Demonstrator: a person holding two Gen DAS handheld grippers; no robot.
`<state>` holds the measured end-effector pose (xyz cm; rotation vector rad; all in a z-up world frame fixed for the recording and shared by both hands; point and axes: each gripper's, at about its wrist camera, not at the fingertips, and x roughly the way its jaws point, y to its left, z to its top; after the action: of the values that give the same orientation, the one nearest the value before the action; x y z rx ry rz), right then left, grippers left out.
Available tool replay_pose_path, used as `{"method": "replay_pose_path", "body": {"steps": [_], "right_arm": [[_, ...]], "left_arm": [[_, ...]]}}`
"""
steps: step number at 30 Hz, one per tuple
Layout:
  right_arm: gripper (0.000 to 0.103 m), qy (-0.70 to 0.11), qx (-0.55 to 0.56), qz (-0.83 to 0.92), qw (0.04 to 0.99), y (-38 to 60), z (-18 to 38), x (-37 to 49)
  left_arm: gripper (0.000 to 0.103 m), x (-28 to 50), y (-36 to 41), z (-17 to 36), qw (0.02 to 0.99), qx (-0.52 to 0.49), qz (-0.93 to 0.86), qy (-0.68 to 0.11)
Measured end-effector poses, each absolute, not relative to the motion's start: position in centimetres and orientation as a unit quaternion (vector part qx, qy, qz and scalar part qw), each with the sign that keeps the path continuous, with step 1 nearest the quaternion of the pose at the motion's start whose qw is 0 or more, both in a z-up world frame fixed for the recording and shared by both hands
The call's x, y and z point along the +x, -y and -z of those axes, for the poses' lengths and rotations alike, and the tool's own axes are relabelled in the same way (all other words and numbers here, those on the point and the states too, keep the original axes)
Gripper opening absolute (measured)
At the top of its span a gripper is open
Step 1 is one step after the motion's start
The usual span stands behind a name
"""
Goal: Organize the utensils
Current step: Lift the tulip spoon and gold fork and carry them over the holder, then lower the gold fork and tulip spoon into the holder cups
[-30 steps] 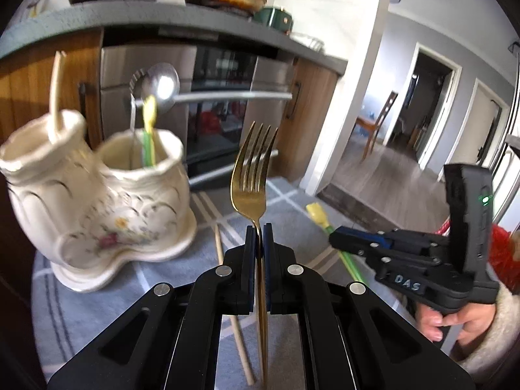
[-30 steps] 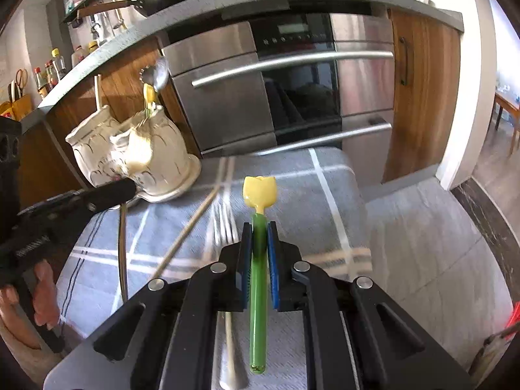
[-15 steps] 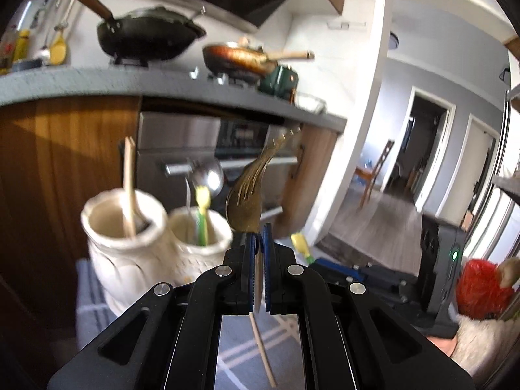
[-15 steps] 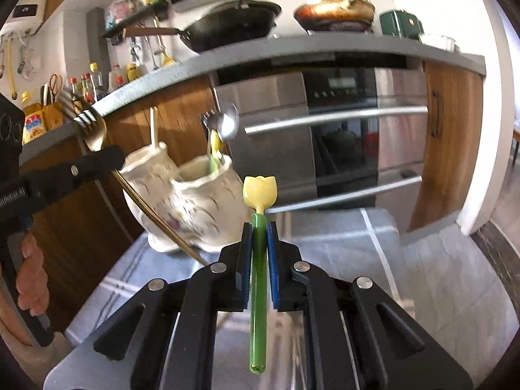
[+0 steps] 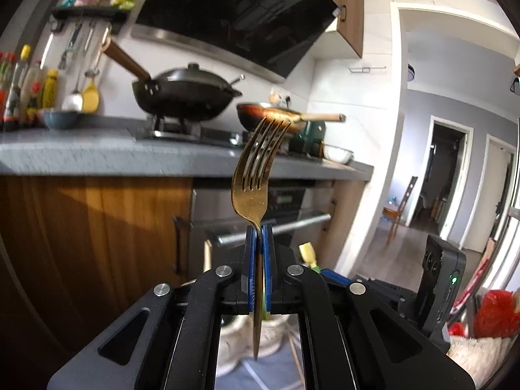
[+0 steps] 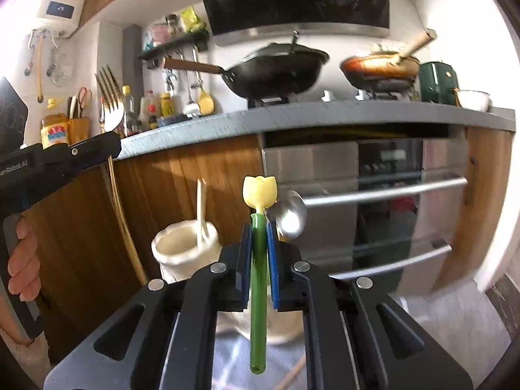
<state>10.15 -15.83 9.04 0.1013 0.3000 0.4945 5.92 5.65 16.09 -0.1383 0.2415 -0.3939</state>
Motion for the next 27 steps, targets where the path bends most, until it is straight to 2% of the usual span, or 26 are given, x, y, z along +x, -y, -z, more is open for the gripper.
{"method": "replay_pose_path", "body": {"steps": [8, 15, 27], "right_arm": [[0.009, -0.123, 0.078, -0.265, 0.953, 13.6, -9.9, 14.2], [0.009, -0.115, 0.139, -0.274, 0.945, 14.6, -7.6, 15.9], [0.009, -0.113, 0.142, -0.254, 0.95, 14.9, -5.5, 16.8]], "left_arm": [[0.005, 8.3, -6.5, -18.3, 0.983, -0.061, 0.147, -0.094], [0.005, 10.2, -6.1, -16.4, 0.989, -0.043, 0.107, -0.094], [0.005, 12.8, -5.5, -13.1, 0.984, -0.031, 0.098, -0.144]]}}
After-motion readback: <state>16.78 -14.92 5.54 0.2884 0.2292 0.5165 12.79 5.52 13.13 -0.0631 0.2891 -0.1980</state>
